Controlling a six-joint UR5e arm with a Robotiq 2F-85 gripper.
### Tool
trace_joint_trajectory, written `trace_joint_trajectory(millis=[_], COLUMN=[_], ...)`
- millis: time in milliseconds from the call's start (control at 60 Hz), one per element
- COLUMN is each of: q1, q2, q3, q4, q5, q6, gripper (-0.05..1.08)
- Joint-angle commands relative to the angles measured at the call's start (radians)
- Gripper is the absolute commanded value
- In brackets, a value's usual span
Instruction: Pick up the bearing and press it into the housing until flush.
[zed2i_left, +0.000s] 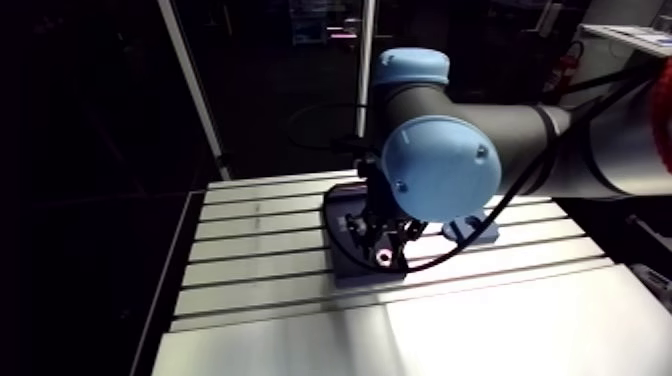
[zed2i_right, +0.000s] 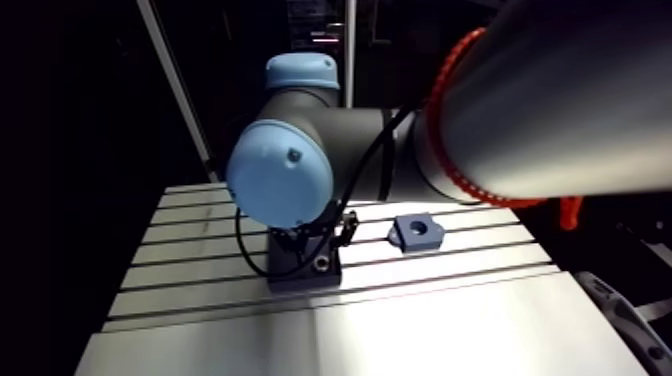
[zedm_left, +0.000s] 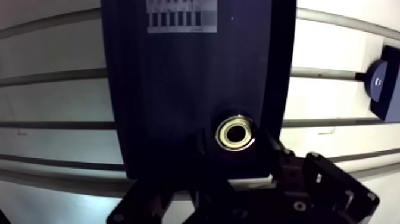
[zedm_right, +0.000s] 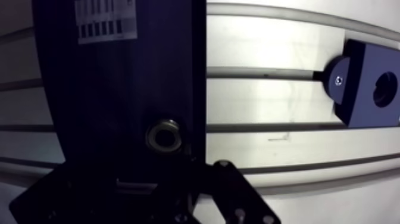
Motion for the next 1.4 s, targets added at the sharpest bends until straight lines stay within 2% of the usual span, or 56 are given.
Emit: trace_joint_trajectory(millis=[17, 1400], q1=[0.000, 0.000], q2=[0.002, 0.015], q3=[0.001, -0.002], q4=[0.000, 0.000], q5=[0.000, -0.002], q6=[0.000, 0.002], gripper=[0.45, 0.45])
